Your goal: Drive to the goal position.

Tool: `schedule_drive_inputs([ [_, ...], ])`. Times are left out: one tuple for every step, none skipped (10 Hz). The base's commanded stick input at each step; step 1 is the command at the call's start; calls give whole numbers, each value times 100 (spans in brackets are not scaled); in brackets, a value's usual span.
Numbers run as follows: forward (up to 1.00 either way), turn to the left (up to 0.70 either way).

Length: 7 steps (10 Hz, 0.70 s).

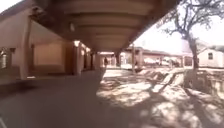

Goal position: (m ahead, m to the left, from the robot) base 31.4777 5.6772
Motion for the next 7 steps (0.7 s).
schedule_drive_inputs([
  [85,0],
  [85,0],
  [85,0],
  [85,0],
  [85,0],
  [85,0],
  [85,0],
])
